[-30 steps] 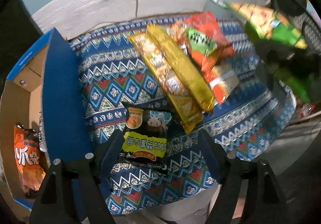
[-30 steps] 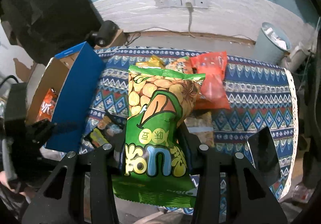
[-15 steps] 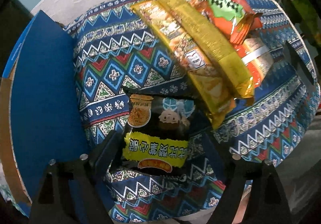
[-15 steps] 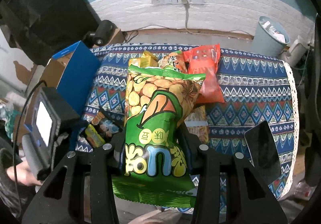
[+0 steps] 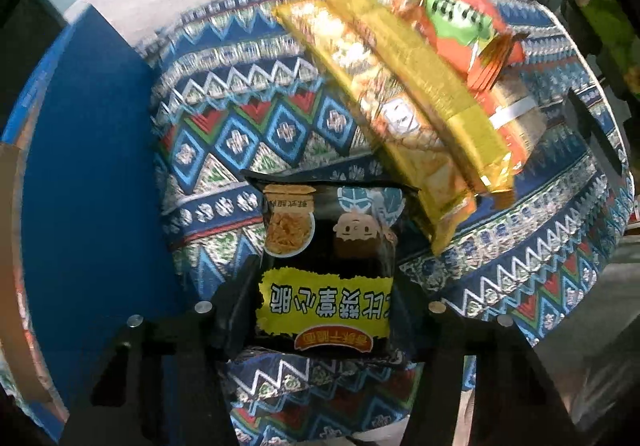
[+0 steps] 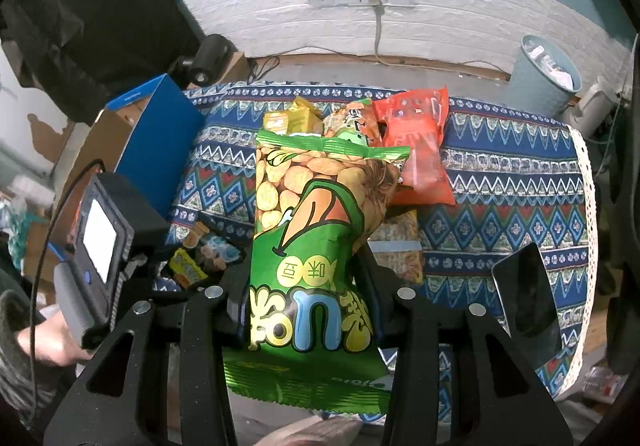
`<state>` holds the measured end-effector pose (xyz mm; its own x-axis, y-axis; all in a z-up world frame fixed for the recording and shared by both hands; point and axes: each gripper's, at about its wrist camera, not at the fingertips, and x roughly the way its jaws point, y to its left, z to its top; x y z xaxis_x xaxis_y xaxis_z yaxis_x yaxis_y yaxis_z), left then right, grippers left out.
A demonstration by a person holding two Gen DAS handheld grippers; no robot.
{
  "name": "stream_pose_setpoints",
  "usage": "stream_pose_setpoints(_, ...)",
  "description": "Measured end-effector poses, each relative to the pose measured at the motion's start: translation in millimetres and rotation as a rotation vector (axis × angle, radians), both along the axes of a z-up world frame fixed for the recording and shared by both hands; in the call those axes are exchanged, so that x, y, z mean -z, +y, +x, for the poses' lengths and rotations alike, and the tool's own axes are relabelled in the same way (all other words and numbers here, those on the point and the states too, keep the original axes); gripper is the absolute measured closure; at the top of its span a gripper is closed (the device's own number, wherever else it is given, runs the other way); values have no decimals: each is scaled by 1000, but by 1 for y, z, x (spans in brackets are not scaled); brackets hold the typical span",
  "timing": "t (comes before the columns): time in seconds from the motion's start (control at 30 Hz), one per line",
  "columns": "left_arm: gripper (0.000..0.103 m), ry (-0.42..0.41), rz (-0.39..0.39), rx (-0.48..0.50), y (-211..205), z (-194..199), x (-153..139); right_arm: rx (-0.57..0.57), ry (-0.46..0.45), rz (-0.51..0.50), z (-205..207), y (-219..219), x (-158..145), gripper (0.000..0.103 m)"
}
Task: Organize snacks
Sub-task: 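Carry the black bag over the box with the left tool while the right tool carries the green bag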
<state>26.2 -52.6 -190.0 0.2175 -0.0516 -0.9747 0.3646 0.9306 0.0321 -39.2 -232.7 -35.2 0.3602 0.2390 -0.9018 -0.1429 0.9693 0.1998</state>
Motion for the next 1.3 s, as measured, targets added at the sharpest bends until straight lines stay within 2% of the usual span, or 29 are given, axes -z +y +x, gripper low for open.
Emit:
stream_pose_setpoints(0.37,43,-197,-89,-19,5,-18,-86,-28,-32,-17,4,22,-13,60)
stream_pose_setpoints(0.63,43,-270,-154,-89,45,-24,-131,-64,-63,-16,9,51,-27,60)
stream_pose_setpoints(0.93,43,-332,-175,-185,93,-30,-156,-139,-87,-9,15,101,-37,60)
stream_pose_setpoints(1.3,43,-348,-168,-307,153,-29,-157,-247,-94,6,24,176,-43,60)
